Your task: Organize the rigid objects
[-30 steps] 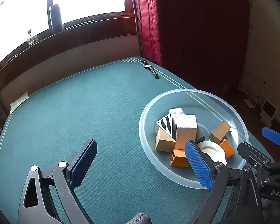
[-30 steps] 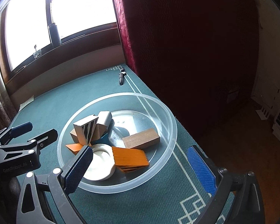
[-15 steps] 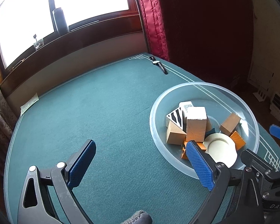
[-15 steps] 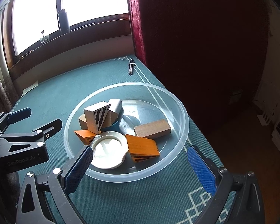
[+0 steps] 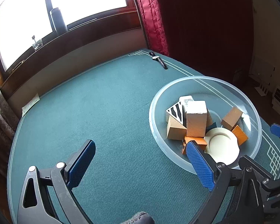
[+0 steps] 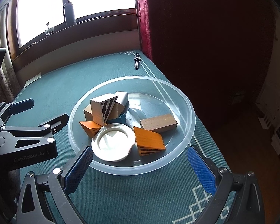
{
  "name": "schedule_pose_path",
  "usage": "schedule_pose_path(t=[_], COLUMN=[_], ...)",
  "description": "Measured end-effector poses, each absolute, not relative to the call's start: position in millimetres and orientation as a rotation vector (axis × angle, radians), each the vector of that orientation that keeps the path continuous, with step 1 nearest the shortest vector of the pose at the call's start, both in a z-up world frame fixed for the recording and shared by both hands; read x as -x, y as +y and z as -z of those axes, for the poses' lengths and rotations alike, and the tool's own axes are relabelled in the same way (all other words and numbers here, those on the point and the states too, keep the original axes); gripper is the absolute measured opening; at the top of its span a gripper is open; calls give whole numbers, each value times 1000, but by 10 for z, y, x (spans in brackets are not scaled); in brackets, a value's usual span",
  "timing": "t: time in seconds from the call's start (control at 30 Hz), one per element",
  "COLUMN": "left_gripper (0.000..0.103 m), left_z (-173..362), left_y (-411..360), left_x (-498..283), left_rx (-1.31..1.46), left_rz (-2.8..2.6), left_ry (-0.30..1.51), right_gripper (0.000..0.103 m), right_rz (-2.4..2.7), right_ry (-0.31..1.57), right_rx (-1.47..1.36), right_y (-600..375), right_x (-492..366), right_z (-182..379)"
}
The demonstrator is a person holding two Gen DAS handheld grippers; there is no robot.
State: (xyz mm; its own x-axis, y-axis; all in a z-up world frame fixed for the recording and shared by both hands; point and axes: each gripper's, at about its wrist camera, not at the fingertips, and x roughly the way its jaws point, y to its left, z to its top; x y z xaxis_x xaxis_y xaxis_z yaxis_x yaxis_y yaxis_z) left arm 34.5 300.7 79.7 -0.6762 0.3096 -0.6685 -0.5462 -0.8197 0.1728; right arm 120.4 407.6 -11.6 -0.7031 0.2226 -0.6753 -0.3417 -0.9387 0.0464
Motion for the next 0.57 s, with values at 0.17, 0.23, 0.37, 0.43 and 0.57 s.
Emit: schedule_pose_path(t=[0.17,0.23,0.37,0.43,0.57], left_gripper=[98,98,98,98,98], left_z=[-782,-784,-781,-781,-770], left_y=[3024,3023,3024,3020,3016], left_x=[-345,-352,-356,-362,-343], left_rx=[900,899,889,876,887], left_rz=[-2439,-2425,-2423,-2436,-2421], left_ry=[492,480,465,469,467], right_gripper=[103,103,103,103,103], right_rz=[-2627,-2624,-2619,-2618,-2618], right_ry=[249,252,258,259,259], right_rx=[1024,1026,1028,1029,1032], right_y=[4090,4094,4100,4098,4100], right_x=[-1201,-1203,-1199,-1192,-1189], right_z=[138,144,151,149,150])
